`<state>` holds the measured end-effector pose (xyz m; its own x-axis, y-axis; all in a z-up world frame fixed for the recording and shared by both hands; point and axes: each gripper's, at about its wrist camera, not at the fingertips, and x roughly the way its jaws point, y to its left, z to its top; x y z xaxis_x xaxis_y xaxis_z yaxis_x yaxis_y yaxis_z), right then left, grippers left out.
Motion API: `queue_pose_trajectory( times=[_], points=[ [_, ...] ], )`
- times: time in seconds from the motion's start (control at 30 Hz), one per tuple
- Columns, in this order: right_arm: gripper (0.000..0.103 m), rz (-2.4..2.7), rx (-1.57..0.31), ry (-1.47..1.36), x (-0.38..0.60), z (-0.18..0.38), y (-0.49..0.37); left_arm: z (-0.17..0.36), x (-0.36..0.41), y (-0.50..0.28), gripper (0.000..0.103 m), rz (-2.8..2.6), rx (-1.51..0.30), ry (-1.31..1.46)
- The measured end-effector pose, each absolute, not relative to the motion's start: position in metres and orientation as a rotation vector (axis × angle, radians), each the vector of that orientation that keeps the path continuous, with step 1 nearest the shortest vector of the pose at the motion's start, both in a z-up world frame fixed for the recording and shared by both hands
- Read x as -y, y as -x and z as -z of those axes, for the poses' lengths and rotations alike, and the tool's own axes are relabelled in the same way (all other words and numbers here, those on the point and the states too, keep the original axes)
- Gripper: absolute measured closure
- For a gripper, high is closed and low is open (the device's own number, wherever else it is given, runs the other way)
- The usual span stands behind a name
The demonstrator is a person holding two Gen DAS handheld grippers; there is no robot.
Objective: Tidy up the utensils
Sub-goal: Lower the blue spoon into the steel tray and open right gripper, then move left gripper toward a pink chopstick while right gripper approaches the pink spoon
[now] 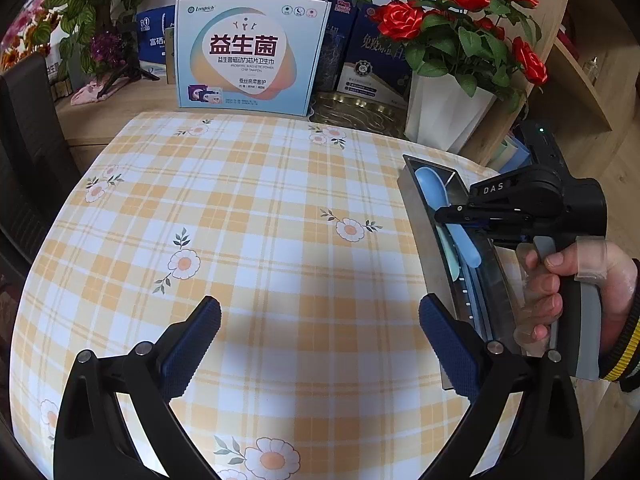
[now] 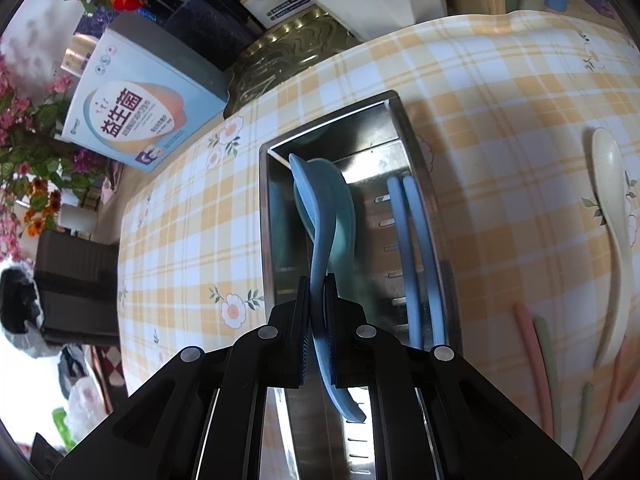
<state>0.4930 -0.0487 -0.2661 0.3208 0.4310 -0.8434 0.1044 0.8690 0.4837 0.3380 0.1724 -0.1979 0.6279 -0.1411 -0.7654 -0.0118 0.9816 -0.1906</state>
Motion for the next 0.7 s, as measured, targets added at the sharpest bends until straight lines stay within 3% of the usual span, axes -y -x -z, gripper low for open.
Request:
queue_pose_trajectory(
  times=[0.33, 0.7],
  points=[
    [0.094, -0.306, -1.186, -0.469, 0.055, 0.24, -0.482, 0.18, -0.153, -0.337, 0.006, 0.102, -0.864, 0.172],
    [0.094, -0.37, -0.903, -0.24, 0.119, 0.177, -0.406, 0.143, -0.088, -0.313, 0.006, 0.178, -0.778, 0.11]
  ],
)
